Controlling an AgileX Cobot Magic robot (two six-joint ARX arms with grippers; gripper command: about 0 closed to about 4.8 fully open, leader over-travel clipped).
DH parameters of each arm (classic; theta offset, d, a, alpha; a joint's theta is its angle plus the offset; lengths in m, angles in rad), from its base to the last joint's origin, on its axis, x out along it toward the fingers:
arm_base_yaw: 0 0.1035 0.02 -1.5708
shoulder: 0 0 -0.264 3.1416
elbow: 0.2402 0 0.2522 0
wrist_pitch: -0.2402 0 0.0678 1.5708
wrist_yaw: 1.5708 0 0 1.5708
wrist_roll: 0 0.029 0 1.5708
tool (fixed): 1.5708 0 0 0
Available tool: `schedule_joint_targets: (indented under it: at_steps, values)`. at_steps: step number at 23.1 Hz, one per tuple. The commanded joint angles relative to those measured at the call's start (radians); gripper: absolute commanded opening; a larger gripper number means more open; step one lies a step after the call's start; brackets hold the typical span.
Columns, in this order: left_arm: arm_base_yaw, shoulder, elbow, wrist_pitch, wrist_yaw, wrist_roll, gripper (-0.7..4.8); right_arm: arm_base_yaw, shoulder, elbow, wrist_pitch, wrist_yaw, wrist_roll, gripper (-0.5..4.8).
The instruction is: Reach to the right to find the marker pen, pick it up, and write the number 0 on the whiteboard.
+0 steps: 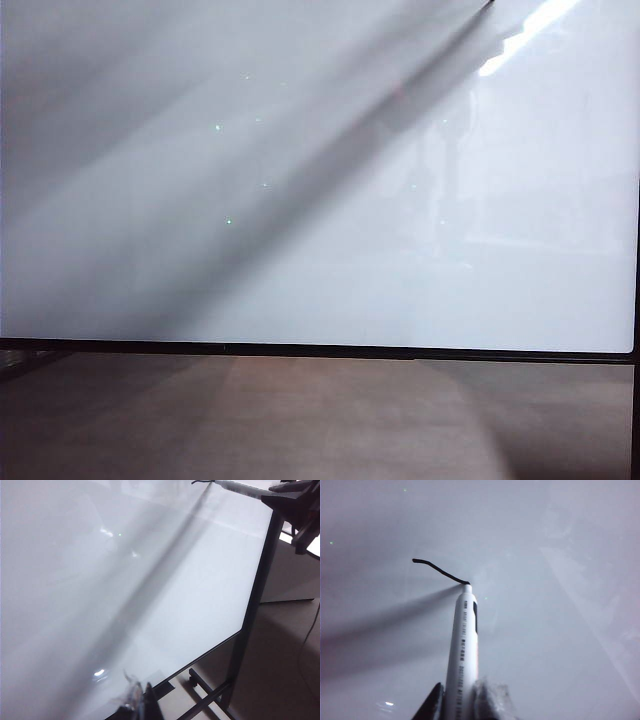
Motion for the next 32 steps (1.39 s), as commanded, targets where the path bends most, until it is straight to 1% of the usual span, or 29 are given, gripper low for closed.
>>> schedule_joint_targets:
  at_steps: [1,3,4,6,8,11,13,21,26,30,32]
  values:
    - [0.0,-0.003,0.003,0.006,0.003,0.004,-0.05,-0.012,-0.005,0.006,0.004,0.024,0.003,-0.06]
    - [0.0,-0.003,0.003,0.006,0.003,0.004,-0.05,-0.012,-0.007,0.006,0.002,-0.005,0.009,-0.06]
    - [0.0,-0.003,0.003,0.006,0.003,0.004,-0.05,-0.012,-0.01,0.006,-0.001,-0.034,0.031,-0.06]
    - [0.0,-0.003,0.003,0.006,0.004,0.004,-0.05,-0.01,-0.035,0.006,-0.011,-0.118,0.084,-0.06]
    - [0.0,-0.003,0.003,0.006,0.004,0.004,-0.05,0.009,-0.077,0.006,-0.011,-0.14,0.1,-0.06]
    - [0.0,-0.005,0.003,0.006,0.004,0.004,-0.05,0.068,-0.138,0.006,-0.01,-0.11,0.099,-0.06]
    - [-0.001,-0.005,0.003,0.007,0.005,0.004,-0.05,0.082,-0.16,0.006,-0.006,-0.103,0.099,-0.06]
    - [-0.001,-0.005,0.003,0.005,0.006,0.004,-0.05,0.079,-0.121,0.006,-0.049,-0.1,0.099,-0.06]
    - [-0.001,-0.005,0.003,0.005,0.007,0.004,-0.05,0.079,-0.085,0.006,-0.034,-0.1,0.105,-0.06]
    - [-0.001,-0.005,0.003,-0.008,0.006,0.004,-0.05,0.079,-0.053,0.006,-0.021,-0.056,0.108,-0.06]
    - [-0.001,-0.005,0.003,-0.017,0.006,0.004,-0.05,0.079,-0.043,0.006,-0.026,-0.057,0.107,-0.06]
